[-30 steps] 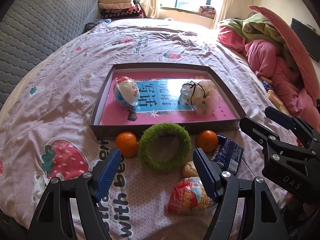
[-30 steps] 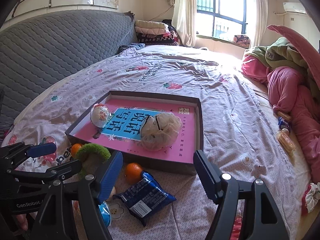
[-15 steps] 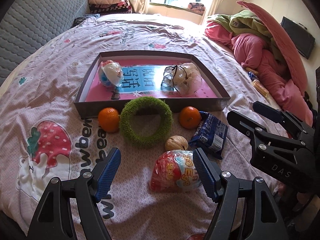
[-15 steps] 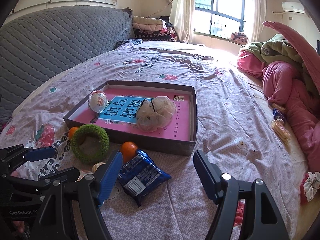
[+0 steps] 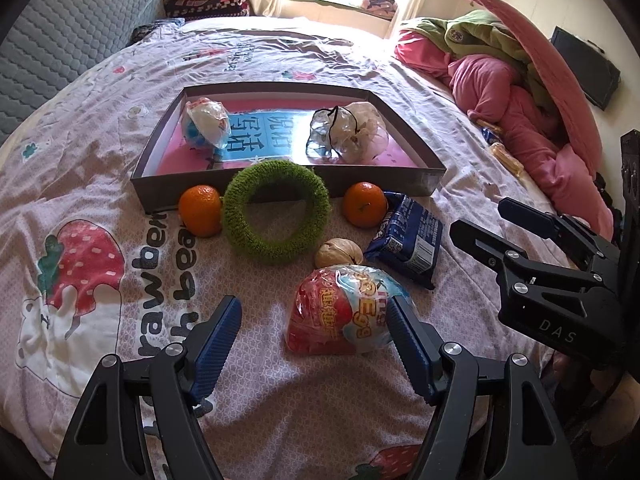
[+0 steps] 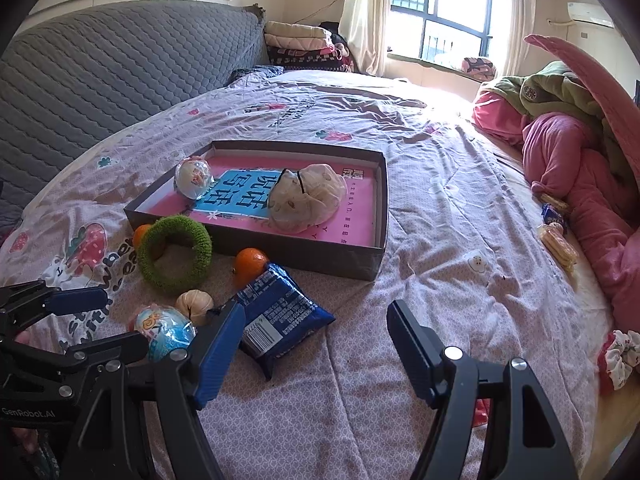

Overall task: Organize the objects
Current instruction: 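Grasp the red wrapped egg with the left gripper while the right grasps the blue packet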

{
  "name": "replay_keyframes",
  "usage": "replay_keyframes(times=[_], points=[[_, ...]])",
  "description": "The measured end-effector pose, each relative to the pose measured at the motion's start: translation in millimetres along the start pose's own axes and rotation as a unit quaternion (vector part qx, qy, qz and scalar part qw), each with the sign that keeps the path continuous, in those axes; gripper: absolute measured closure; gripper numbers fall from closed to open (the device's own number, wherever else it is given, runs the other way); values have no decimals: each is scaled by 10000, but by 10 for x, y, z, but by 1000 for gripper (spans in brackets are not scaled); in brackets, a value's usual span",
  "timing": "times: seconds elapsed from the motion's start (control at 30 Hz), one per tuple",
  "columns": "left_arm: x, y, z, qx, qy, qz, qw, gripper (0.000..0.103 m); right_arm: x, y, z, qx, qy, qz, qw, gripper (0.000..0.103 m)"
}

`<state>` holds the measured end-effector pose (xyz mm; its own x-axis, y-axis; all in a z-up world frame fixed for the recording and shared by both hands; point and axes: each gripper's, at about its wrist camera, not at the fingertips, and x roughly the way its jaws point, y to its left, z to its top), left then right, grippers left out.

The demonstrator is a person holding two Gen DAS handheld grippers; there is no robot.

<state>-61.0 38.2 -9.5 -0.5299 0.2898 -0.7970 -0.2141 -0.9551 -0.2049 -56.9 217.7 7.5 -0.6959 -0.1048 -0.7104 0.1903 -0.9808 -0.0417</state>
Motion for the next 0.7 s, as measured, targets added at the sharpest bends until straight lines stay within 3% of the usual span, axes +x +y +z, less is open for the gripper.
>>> replay_keyframes(times=[0.4,0.7], points=[[239,-14,-36,-65,231,-464,9986,25,108,47,-26,-184,170,51,9997,30],[422,-9,-21,-34,387,-825,9958,22,313,78,-58,-483,553,261,9970,30]])
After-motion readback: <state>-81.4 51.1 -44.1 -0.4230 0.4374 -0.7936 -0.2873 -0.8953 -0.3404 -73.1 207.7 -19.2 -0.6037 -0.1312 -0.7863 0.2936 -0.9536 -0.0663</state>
